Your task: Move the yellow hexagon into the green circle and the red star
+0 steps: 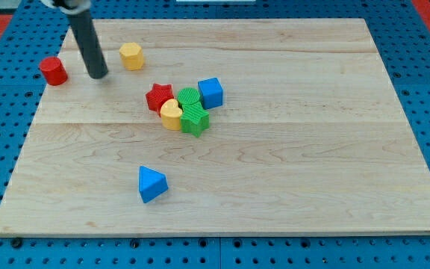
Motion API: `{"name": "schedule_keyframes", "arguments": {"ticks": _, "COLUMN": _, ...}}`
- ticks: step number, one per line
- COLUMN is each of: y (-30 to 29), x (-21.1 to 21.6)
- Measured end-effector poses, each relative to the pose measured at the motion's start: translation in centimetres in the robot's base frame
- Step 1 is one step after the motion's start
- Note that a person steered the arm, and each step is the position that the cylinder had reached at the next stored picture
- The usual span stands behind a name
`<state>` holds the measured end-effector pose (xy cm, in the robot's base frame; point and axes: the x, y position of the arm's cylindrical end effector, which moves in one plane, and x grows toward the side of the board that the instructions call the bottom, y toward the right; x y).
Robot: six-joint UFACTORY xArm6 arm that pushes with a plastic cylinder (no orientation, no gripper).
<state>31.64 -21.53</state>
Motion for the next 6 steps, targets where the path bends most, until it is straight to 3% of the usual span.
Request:
{"name": "schedule_keyframes", "arguments": {"ticks": 1, "y": 0.9, "x": -4.6}}
{"name": "schedule_keyframes", "arguments": {"ticks": 2, "y": 7.7, "x": -1.6}}
{"name": "schedule_keyframes", "arguments": {"ticks": 3, "y": 10.6, "x": 1.0}}
{"name": "schedule_keyframes", "arguments": {"ticks": 4, "y": 10.3, "x": -1.5}}
{"name": "schedule_keyframes", "arguments": {"ticks": 5, "y": 15.6, "x": 2.1}}
{"name": "schedule_keyframes", "arguments": {"ticks": 6, "y": 15.4, "x": 2.7}}
